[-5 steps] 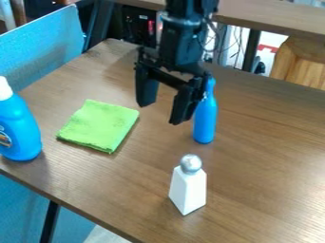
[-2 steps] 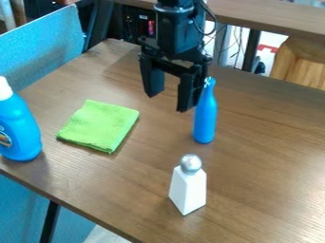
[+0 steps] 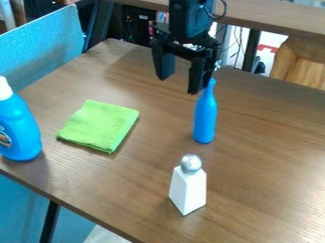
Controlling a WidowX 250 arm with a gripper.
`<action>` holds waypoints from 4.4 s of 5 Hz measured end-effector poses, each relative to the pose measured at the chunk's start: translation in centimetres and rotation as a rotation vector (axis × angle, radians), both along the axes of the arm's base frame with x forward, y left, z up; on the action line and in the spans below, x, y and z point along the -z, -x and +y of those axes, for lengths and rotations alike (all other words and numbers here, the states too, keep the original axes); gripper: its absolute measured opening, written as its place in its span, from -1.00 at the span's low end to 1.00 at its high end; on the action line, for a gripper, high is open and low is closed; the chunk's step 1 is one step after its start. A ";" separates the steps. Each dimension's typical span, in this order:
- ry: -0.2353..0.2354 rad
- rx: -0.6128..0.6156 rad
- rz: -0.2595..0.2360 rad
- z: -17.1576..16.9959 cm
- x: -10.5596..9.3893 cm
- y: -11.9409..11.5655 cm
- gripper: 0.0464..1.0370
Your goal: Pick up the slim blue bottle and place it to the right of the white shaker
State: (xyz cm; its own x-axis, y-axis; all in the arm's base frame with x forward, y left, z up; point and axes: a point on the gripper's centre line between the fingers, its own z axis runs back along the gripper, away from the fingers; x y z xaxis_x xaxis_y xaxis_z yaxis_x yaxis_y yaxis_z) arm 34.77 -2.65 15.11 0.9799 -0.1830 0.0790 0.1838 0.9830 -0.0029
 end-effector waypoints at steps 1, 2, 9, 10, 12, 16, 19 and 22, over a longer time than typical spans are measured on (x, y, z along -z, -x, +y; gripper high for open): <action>-0.006 0.021 -0.007 0.1 -0.7 -0.3 0.93; 0.001 0.030 0.020 0.1 0.2 -0.9 0.93; 0.002 0.014 0.140 -0.7 4.1 -4.9 0.93; -0.006 0.035 0.127 -1.9 3.9 -5.2 0.85; -0.012 0.018 0.141 -2.1 4.6 -5.3 -0.18; -0.064 0.144 0.014 -7.1 -3.7 -2.8 -0.39; -0.049 0.379 0.132 -15.2 -1.6 2.3 -0.39; -0.092 0.508 0.206 -17.1 2.3 4.4 -0.39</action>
